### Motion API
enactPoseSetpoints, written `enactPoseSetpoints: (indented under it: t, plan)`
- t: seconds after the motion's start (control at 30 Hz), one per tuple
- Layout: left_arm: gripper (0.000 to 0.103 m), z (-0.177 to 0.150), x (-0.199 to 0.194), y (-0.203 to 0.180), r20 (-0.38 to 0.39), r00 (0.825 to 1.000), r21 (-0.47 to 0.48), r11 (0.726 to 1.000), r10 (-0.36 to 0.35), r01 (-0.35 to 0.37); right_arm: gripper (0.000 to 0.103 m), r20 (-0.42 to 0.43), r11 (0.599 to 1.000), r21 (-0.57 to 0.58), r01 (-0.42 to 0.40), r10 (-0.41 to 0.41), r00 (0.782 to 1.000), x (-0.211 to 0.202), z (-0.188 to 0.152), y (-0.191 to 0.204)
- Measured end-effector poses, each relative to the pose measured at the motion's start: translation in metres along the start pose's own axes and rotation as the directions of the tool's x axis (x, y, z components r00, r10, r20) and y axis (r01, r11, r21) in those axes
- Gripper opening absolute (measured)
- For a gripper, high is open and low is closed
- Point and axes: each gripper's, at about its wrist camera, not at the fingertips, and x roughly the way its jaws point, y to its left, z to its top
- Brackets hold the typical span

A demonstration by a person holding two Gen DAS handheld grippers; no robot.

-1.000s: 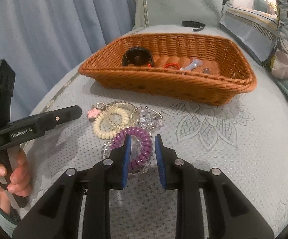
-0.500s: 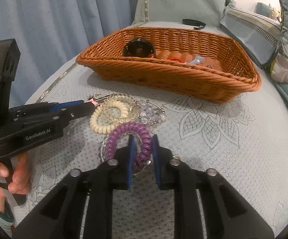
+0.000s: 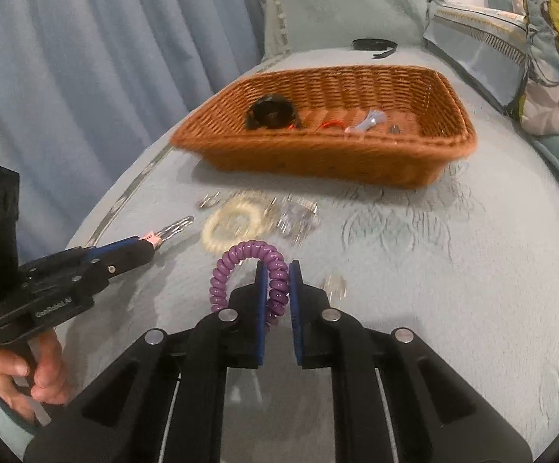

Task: Organize jewelry
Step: 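Grasp the pink star keychain with the left gripper while the right gripper grasps the purple coil bracelet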

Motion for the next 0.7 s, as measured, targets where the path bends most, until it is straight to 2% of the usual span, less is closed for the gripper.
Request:
enactPoseSetpoints:
  t: [0.07, 0.2, 0.3, 0.33, 0.37, 0.4, 0.47, 0.53, 0.6, 0.7]
  plan:
    - [0.02, -0.014, -0.006, -0.002, -0.009, 1.0, -0.018, 1.0, -0.003, 0.003, 0.009, -0.03, 1.0, -0.018, 0.005, -0.005, 1.0, -0.005, -0.012, 0.004]
    - [0.02, -0.037, -0.007, -0.015, -0.035, 0.998, -0.003, 0.999, 0.045, -0.045, 0.009, -0.071, 0.998, -0.037, 0.045, -0.048, 0.996, -0.006, -0.029, 0.001]
    - [0.021, -0.045, -0.011, -0.022, -0.037, 0.999, 0.009, 0.999, 0.034, -0.034, 0.009, -0.072, 0.997, -0.057, 0.061, -0.065, 0.995, -0.007, -0.035, -0.004]
    - [0.022, -0.047, -0.011, -0.023, -0.044, 0.999, 0.013, 0.999, 0.03, -0.029, 0.01, -0.063, 0.996, -0.058, 0.071, -0.075, 0.995, -0.008, -0.036, -0.006]
    - [0.029, -0.049, -0.011, -0.024, -0.05, 0.999, 0.021, 1.0, 0.022, -0.021, 0.01, -0.068, 0.996, -0.051, 0.067, -0.071, 0.995, -0.008, -0.036, -0.01]
    - [0.036, -0.051, -0.012, -0.026, -0.053, 0.999, 0.035, 0.999, 0.008, -0.006, 0.012, -0.076, 0.997, -0.04, 0.059, -0.062, 0.995, -0.006, -0.036, -0.013]
    - [0.04, -0.051, -0.015, -0.03, -0.055, 0.999, 0.054, 0.999, -0.004, 0.007, 0.014, -0.078, 0.999, -0.015, 0.035, -0.036, 0.996, -0.006, -0.035, -0.018]
    - [0.043, -0.051, -0.018, -0.03, -0.053, 0.999, 0.058, 0.998, -0.008, 0.012, 0.023, -0.075, 1.0, -0.005, 0.025, -0.025, 0.997, -0.006, -0.035, -0.019]
    - [0.047, -0.05, -0.021, -0.027, -0.029, 1.0, 0.062, 0.998, 0.012, -0.01, 0.032, -0.065, 0.999, -0.012, 0.038, -0.039, 0.997, -0.006, -0.034, -0.015]
    - [0.047, -0.048, -0.016, -0.022, -0.019, 0.998, 0.067, 0.996, 0.058, -0.056, 0.034, -0.062, 0.996, -0.04, 0.076, -0.078, 0.995, -0.001, -0.036, -0.006]
